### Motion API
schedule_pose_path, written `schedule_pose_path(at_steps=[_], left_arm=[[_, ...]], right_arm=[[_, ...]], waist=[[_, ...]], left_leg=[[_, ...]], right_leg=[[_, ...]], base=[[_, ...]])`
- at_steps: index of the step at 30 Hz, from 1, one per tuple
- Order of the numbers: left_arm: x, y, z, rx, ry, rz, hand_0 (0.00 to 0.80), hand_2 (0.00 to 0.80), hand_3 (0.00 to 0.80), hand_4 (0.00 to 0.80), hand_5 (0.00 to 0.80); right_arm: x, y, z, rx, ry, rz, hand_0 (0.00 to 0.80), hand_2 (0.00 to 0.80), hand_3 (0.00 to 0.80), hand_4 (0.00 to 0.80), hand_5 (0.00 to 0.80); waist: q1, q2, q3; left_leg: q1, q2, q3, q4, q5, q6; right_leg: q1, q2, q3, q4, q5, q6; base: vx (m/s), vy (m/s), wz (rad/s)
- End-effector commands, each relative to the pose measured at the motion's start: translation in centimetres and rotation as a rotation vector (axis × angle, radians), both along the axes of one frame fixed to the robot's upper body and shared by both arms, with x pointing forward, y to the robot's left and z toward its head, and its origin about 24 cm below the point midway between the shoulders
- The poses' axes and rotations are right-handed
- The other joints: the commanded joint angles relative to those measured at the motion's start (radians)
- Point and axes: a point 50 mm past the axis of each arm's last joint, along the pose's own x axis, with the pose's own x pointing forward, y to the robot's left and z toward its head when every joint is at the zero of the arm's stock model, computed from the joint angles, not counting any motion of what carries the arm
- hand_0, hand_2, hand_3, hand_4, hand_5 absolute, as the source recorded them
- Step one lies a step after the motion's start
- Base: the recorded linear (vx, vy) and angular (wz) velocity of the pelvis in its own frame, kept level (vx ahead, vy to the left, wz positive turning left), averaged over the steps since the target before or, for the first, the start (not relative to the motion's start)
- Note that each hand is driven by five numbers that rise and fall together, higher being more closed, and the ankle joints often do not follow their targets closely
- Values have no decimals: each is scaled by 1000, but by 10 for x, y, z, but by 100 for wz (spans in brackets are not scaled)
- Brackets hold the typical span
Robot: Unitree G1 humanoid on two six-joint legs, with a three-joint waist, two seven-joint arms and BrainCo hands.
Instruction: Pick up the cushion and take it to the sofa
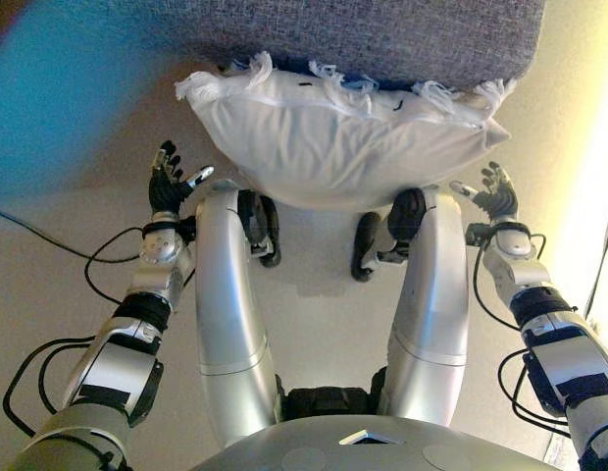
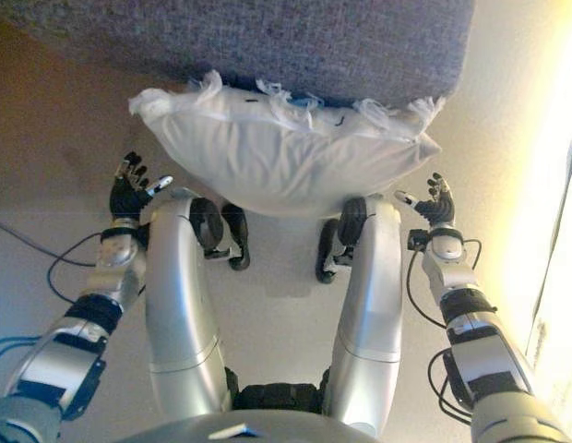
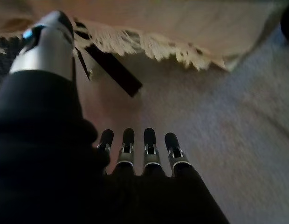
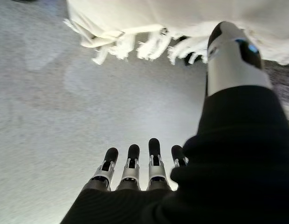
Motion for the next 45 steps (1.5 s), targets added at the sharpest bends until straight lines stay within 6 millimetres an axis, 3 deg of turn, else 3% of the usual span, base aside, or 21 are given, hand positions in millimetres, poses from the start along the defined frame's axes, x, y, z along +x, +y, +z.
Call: schedule_pose_path(at_steps=[1, 6, 12, 18, 26, 36, 37, 38, 39, 40, 45], left_arm=[[7, -13, 23, -25, -117, -107, 0, 0, 0, 0, 0], [20, -34, 51, -9, -186, -299, 0, 0, 0, 0, 0], [26, -67, 73, 32, -217, -573, 0, 0, 0, 0, 0], [40, -91, 99, 46, -260, -598, 0, 0, 0, 0, 0], [47, -104, 109, 36, -258, -613, 0, 0, 0, 0, 0], [45, -133, 114, 3, -229, -807, 0, 0, 0, 0, 0], [45, -136, 114, -6, -224, -826, 144, 144, 144, 144, 144], [45, -136, 113, -4, -224, -828, 493, 493, 493, 493, 493], [44, -137, 115, 4, -236, -852, 800, 800, 800, 800, 800], [42, -137, 116, 26, -249, -868, 800, 800, 800, 800, 800], [38, -140, 110, 27, -263, -851, 800, 800, 800, 800, 800]], right_arm=[[9, 7, 44, -38, -201, 87, 0, 0, 0, 0, 0], [23, 35, 78, -43, -318, 230, 0, 0, 0, 0, 0], [29, 66, 104, -49, -394, 437, 0, 0, 0, 0, 0], [37, 89, 124, -32, -473, 502, 0, 0, 0, 0, 0], [37, 116, 131, -15, -511, 568, 0, 0, 0, 0, 0], [33, 132, 122, 58, -460, 675, 0, 0, 0, 0, 0], [33, 134, 123, 60, -464, 701, 0, 0, 0, 0, 0], [33, 135, 123, 49, -460, 698, 0, 0, 0, 0, 0], [33, 136, 121, 22, -449, 718, 295, 295, 295, 295, 295], [32, 135, 122, 2, -454, 726, 800, 800, 800, 800, 800], [30, 138, 119, -11, -462, 703, 800, 800, 800, 800, 800]], waist=[[-8, 20, -8], [-6, 4, -8], [-14, -2, -8], [-18, -8, -8], [-24, -24, -8], [-36, -36, -8], [-36, -37, -8], [-36, -37, -8], [-38, -39, -8], [-37, -37, -8], [-35, -30, -8]], left_leg=[[119, -22, 33, 40, -224, 52], [120, -28, 28, 45, -211, 52], [119, -10, 24, 74, -207, 43], [119, 0, 25, 69, -205, 40], [119, 13, 26, 88, -201, 40], [119, 35, 28, 123, -213, 41], [119, 35, 29, 126, -215, 42], [119, 37, 28, 128, -216, 42], [119, 42, 28, 133, -219, 45], [119, 39, 27, 132, -221, 44], [119, 40, 29, 136, -226, 42]], right_leg=[[61, 12, 1, -62, 21, 25], [61, 5, 10, -60, 33, 27], [61, 9, 17, -40, 41, 27], [61, -1, 25, -51, 47, 30], [61, -17, 22, -42, 56, 26], [61, -25, 29, -24, 58, 29], [61, -26, 31, -23, 57, 30], [61, -28, 31, -22, 57, 30], [61, -30, 31, -19, 56, 30], [61, -33, 33, -20, 55, 31], [61, -37, 32, -18, 54, 33]], base=[[52, -28, 3], [70, -45, 5], [52, -22, 0], [11, -5, 1], [38, -22, -1], [18, 1, 0], [0, 0, 0], [0, 0, 0], [0, 0, 0], [0, 0, 0], [0, 0, 0]])
